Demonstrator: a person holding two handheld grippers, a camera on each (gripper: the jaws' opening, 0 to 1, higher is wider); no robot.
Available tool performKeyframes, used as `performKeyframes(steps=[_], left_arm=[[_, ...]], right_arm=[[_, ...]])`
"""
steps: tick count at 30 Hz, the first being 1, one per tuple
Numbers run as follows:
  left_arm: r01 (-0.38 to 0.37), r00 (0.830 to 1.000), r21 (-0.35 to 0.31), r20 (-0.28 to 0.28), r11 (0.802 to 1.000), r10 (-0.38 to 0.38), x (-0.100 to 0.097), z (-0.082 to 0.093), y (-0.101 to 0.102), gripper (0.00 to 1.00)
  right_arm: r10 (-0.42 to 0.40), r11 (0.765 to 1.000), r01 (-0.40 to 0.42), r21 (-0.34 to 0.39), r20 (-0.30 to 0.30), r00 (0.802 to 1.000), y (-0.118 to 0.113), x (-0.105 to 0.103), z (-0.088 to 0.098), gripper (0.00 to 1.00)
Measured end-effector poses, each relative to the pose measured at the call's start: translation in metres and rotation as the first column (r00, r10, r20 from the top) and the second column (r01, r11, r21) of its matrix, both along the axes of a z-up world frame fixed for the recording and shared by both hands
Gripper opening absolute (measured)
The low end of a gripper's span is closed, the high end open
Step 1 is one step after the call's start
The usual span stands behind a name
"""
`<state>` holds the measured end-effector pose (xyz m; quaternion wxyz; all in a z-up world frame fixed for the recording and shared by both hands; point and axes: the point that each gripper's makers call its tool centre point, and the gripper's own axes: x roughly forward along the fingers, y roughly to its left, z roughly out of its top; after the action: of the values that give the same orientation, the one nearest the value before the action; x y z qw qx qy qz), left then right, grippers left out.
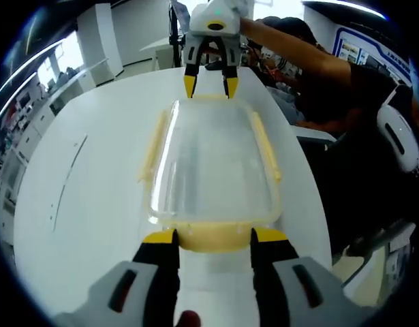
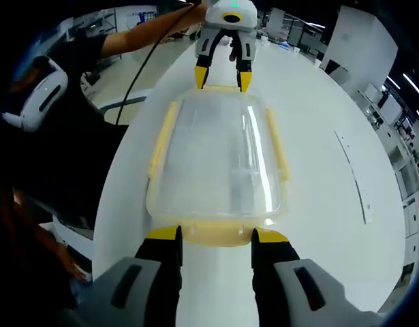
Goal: Snap each plastic latch of the storage box into its locked position after aligning the lid with the box until every specified latch is closed and the lid sits flush.
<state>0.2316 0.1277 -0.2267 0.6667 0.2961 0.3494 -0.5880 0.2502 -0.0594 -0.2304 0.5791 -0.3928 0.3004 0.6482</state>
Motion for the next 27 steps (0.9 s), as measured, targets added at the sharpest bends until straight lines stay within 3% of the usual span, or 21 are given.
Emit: performKeyframes(steps=[27], left_arm=[[-0.024, 1.0, 0.023, -0.003, 0.999, 0.024, 0.01, 0.002, 0.04, 0.4]], right_arm=[[0.059, 0.998, -0.058, -0.017, 0.013, 0.998, 0.037, 0.002, 0.002, 0.38]])
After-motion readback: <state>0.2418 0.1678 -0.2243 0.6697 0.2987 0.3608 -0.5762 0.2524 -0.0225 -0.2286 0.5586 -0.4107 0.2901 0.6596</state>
